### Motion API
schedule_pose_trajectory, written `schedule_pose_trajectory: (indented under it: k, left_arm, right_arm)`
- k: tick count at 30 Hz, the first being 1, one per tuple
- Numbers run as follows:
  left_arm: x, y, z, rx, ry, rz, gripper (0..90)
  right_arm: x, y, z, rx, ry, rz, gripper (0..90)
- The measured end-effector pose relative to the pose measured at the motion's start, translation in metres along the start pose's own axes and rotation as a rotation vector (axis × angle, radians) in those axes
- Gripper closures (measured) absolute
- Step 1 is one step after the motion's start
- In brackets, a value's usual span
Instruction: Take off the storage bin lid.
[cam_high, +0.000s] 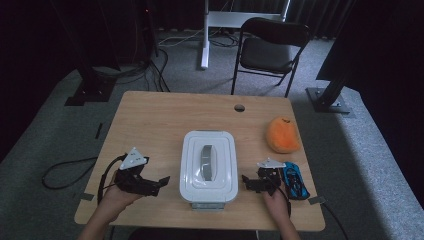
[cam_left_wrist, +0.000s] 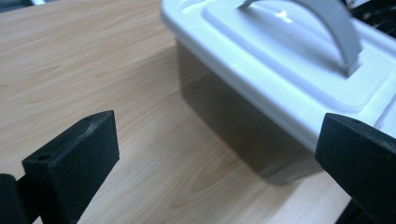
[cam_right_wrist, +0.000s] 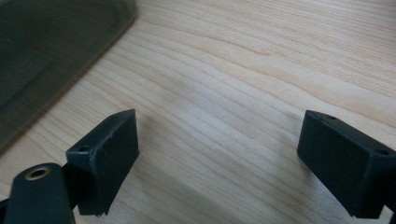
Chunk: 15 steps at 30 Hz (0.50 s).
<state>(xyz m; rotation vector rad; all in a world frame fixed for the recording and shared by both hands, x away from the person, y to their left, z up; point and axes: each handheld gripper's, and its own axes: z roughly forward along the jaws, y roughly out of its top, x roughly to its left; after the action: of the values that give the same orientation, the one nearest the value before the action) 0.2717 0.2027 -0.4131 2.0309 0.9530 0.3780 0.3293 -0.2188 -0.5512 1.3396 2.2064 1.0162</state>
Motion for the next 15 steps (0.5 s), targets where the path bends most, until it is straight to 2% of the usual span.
schedule_pose_trajectory:
  k: [6, 13, 15]
  left_arm:
    - [-0.014, 0.012, 0.010, 0.008, -0.022, 0.061, 0.2]
    - [-0.028, 0.022, 0.025, 0.026, -0.047, 0.092, 0.2]
    - [-0.029, 0.023, 0.027, 0.029, -0.042, 0.097, 0.2]
  right_arm:
    - [0.001, 0.000, 0.000, 0.005, -0.011, -0.010, 11.8]
    - [0.004, 0.000, 0.002, 0.017, -0.039, -0.031, 11.8]
    - [0.004, 0.000, 0.002, 0.017, -0.039, -0.033, 11.8]
